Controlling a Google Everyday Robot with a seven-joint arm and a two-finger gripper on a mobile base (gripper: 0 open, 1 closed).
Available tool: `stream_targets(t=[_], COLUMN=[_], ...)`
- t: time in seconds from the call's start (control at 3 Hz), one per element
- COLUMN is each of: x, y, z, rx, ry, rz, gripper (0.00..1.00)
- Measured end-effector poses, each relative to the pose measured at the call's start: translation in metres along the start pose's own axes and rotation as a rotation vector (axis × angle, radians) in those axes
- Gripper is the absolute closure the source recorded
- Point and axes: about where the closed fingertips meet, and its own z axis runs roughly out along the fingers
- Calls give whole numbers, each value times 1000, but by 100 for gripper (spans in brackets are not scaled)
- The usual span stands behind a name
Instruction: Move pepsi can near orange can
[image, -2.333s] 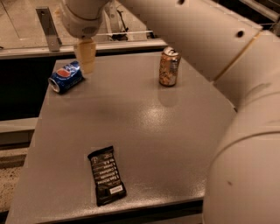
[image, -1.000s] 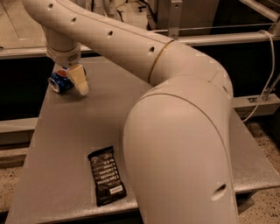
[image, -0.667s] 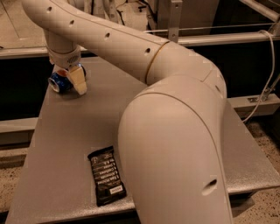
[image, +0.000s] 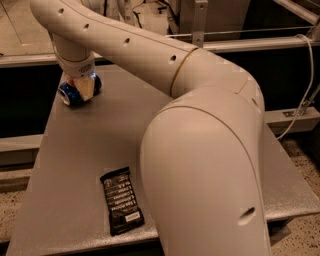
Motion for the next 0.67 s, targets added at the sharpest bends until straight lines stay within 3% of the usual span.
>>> stream_targets(t=[0.33, 0.67], x=[-1, 0], y=[5, 29], z=[-25, -63], rx=[77, 179], ry=[-35, -112], rz=[51, 175], gripper=[88, 100])
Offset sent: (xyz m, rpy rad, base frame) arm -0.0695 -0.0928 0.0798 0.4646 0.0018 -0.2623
